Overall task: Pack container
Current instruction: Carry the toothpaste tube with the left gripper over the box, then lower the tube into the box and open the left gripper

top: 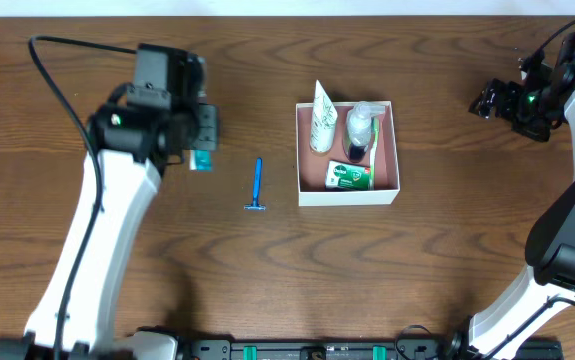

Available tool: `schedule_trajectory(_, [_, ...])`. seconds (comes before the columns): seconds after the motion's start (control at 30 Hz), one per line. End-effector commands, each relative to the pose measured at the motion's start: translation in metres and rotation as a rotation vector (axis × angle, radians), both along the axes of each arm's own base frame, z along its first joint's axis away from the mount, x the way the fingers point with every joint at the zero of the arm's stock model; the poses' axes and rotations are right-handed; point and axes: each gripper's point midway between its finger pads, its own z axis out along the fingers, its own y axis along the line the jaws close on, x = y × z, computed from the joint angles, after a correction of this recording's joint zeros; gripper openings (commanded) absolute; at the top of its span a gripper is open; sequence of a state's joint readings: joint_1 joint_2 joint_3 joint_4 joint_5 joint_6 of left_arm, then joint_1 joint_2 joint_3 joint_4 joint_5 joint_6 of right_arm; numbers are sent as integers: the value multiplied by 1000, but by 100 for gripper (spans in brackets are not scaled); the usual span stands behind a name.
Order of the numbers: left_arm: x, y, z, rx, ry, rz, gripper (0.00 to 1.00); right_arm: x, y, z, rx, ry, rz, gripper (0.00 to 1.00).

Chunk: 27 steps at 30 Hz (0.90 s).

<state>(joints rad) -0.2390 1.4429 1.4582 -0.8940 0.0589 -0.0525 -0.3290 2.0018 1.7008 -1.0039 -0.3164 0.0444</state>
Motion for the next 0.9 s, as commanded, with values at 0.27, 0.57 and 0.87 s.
schedule_trajectory(0.27, [-22, -123, 48, -61, -220, -363, 22, 4, -3, 7, -9, -22, 3, 99])
schedule_trajectory(0.57, [-14, -180, 8, -4, -198, -528, 23, 4, -4, 7, -9, -23, 3, 99])
schedule_trajectory(0.87, [1, -208, -47, 28, -123, -565, 29, 4, -3, 7, -9, -22, 3, 99])
